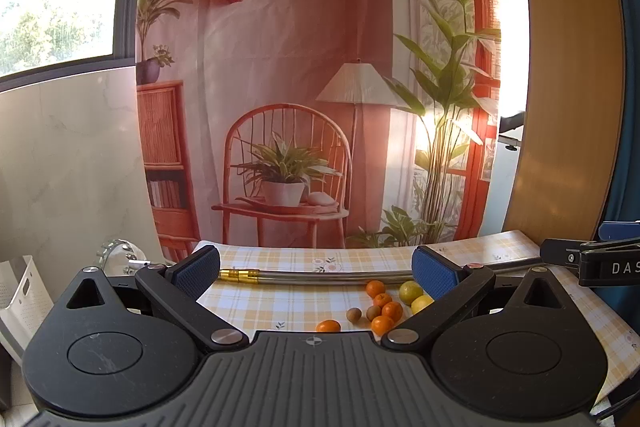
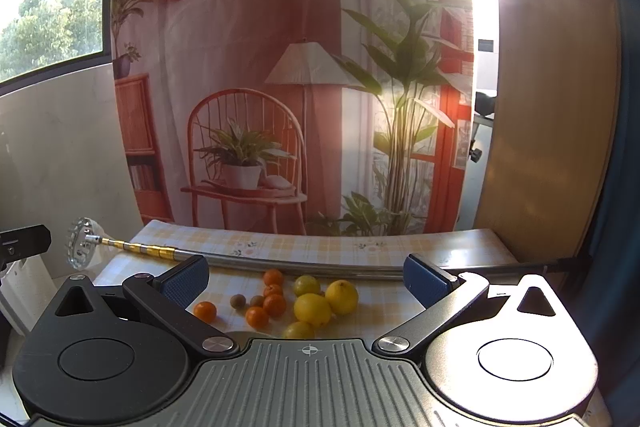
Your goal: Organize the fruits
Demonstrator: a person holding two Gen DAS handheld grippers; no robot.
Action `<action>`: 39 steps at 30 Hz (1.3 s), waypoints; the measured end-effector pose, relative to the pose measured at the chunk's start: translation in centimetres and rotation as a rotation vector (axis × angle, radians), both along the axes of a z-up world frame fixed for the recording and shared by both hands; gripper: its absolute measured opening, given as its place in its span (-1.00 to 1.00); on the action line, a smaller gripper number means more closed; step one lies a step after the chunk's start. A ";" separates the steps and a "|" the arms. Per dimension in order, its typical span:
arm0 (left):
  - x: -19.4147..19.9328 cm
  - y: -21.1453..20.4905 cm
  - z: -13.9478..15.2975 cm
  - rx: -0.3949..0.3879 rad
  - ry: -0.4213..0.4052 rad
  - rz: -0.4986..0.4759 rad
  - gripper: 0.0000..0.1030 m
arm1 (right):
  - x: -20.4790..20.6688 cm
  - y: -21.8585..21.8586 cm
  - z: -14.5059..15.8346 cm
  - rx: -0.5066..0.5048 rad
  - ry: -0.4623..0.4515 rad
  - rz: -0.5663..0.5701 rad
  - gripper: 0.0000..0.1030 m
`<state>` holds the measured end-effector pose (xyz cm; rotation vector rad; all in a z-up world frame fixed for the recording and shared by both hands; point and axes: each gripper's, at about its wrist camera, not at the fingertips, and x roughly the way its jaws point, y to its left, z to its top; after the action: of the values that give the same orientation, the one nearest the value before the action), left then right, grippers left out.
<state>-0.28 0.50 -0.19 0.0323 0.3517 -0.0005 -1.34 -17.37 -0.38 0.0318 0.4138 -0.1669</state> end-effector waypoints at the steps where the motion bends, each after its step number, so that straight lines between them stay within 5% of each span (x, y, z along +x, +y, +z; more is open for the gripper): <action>1: 0.1 0.0 -0.1 -0.004 0.000 0.000 1.00 | 0.2 -0.1 -0.1 0.003 0.002 0.001 1.00; 7: 1.0 0.5 -0.9 -0.038 -0.003 -0.003 1.00 | 1.3 -0.8 -1.3 0.030 -0.003 0.009 1.00; 17: 4.7 2.7 -4.4 -0.139 0.115 0.008 1.00 | 4.9 -2.0 -5.3 0.018 0.043 0.004 1.00; 27: 9.2 4.5 -7.9 -0.146 0.223 0.056 1.00 | 8.9 -4.2 -8.8 0.035 0.067 0.051 1.00; 39: 13.8 3.8 -9.7 -0.055 0.320 0.026 0.94 | 13.0 -7.2 -11.1 0.056 0.097 0.053 1.00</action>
<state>13.53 4.26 -9.93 -0.0271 0.6714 0.0110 11.66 -24.57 -11.45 0.0675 0.5157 -0.1050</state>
